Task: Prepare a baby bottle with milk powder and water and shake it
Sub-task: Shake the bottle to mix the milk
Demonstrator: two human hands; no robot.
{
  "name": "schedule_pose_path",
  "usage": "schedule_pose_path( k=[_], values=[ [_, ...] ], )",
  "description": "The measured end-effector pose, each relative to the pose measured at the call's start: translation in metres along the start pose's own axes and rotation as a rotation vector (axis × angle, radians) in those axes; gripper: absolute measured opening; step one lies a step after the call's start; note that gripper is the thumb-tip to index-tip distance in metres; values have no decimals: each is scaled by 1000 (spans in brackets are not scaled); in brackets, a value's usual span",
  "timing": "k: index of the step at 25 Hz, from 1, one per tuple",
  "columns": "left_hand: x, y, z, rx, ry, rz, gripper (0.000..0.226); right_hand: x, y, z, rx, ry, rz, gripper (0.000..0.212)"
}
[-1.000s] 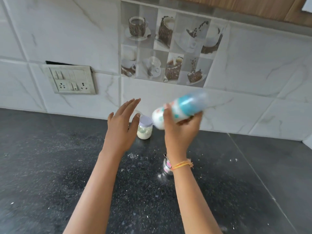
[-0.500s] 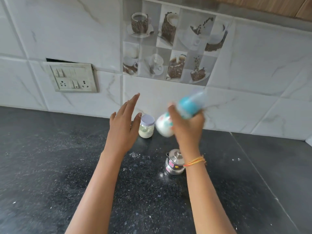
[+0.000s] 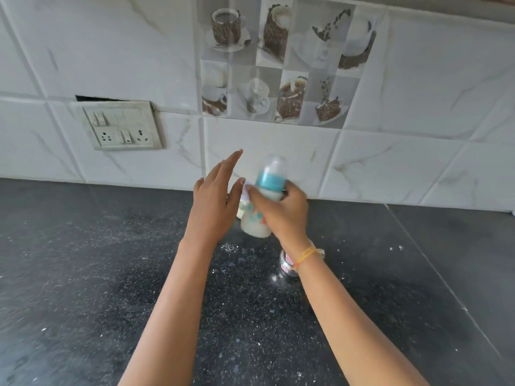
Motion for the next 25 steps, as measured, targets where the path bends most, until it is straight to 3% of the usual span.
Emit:
schedule_pose_path(
  k=[3, 4, 6, 9, 10, 12, 16, 17, 19, 23, 25],
  values=[
    [-5, 2, 1, -14, 11, 11, 46, -2, 34, 0, 260, 116, -188, 38],
    [-3, 2, 2, -15, 12, 22, 46, -1, 32, 2, 199, 113, -129, 43],
    [-2, 2, 0, -22, 11, 44, 47, 14, 11, 13, -73, -43, 78, 38],
    [3, -1, -2, -37, 14, 55, 51, 19, 21, 18, 54, 18, 34, 31],
    [7, -2, -3, -46, 6, 53, 52, 21, 19, 20, 28, 8, 65, 32],
    [11, -6, -3, -77, -10, 60, 52, 31, 4, 31, -185, -145, 124, 39],
    [2, -7, -4, -59, 16, 39, 51, 14, 29, 14, 125, 8, -27, 19],
    [2, -9, -1, -56, 28, -3, 52, 9, 30, 11, 93, 4, -17, 16],
    [0, -14, 7, -64, 49, -67, 52, 10, 18, 10, -121, -76, 38, 19],
    [1, -17, 9, -85, 68, -57, 49, 3, 39, 10, 211, 62, -99, 17],
    [5, -17, 7, -90, 50, -45, 49, 9, 24, 15, 50, -16, 11, 20]
  ],
)
Point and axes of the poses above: each hand's wrist, its own z-axis away from the middle knuckle, its own y-axis out of the back of the hand, x = y × z, the point moved 7 cm from there along -z, towards the middle knuckle, and after that the axes turned 13 degrees about -z, right-handed, at the moved point
